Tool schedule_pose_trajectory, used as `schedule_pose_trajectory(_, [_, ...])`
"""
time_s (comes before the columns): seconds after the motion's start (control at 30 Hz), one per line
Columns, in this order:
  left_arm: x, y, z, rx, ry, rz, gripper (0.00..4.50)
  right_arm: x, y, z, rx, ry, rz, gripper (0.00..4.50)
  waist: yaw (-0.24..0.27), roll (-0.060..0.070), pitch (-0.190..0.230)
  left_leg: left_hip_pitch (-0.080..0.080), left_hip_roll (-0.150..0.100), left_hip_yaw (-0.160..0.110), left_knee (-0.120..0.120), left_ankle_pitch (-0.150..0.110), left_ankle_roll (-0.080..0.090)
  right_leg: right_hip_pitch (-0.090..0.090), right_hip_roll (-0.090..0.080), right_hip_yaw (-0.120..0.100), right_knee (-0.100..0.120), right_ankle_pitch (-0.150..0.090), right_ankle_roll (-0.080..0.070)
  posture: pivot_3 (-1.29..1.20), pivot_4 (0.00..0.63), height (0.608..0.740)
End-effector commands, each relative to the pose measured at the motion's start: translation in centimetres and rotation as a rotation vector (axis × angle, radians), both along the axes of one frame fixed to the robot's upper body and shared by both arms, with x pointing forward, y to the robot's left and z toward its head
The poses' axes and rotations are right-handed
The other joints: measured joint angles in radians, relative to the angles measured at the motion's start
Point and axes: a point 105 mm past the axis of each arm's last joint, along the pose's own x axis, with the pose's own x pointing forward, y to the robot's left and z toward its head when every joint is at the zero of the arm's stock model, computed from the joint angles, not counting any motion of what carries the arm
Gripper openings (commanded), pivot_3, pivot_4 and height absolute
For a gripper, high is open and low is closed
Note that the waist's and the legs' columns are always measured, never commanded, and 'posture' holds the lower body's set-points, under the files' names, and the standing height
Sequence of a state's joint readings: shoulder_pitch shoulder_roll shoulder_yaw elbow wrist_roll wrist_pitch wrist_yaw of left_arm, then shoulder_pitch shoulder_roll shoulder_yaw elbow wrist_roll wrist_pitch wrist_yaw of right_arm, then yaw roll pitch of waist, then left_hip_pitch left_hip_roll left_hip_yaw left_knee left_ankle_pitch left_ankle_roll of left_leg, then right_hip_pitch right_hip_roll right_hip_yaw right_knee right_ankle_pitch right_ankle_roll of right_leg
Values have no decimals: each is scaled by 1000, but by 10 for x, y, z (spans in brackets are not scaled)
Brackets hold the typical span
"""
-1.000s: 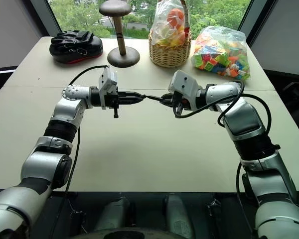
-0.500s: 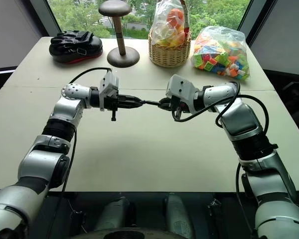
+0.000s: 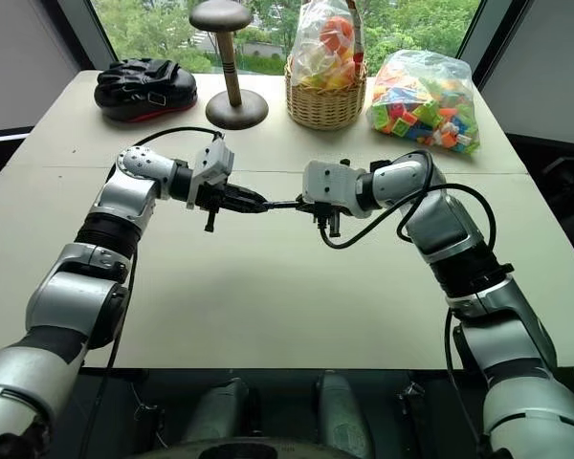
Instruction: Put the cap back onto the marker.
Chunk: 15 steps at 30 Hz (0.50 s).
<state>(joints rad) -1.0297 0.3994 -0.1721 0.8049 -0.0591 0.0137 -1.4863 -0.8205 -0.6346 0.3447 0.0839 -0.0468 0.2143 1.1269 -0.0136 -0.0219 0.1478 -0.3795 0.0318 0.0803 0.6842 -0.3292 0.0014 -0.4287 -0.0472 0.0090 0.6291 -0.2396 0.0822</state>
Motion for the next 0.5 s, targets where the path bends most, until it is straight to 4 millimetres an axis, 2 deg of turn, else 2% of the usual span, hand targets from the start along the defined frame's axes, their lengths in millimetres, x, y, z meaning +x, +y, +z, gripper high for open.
schedule_pose_trajectory(0.03, [-10, -45, 19, -64, -120, -140, 38, -5, 26, 33, 94, -98, 53, 0, 1, 0, 0, 0, 0, 0, 0, 0, 0, 0, 0, 0, 0, 0, 0, 0, 150, 740])
schedule_pose_trajectory(0.17, [-13, -53, 22, -81, -176, -160, 38, -4, 25, 31, 102, -73, 41, 0, 1, 0, 0, 0, 0, 0, 0, 0, 0, 0, -1, 0, 0, 0, 0, 0, 150, 740])
schedule_pose_trajectory(0.37, [-11, -53, 31, -149, -255, -143, 38, -1, 19, 32, 203, 54, -27, 0, 0, 0, 0, 0, 0, 0, 0, 0, -1, 0, 0, 0, 1, 0, 0, 0, 150, 740])
schedule_pose_trajectory(0.5, [-16, -44, 20, -64, -324, -187, 38, -1, 15, 30, 191, 55, -32, 0, 0, 0, 0, 0, 0, 0, 0, 0, -1, 0, 0, 0, 1, 0, 0, 0, 150, 740])
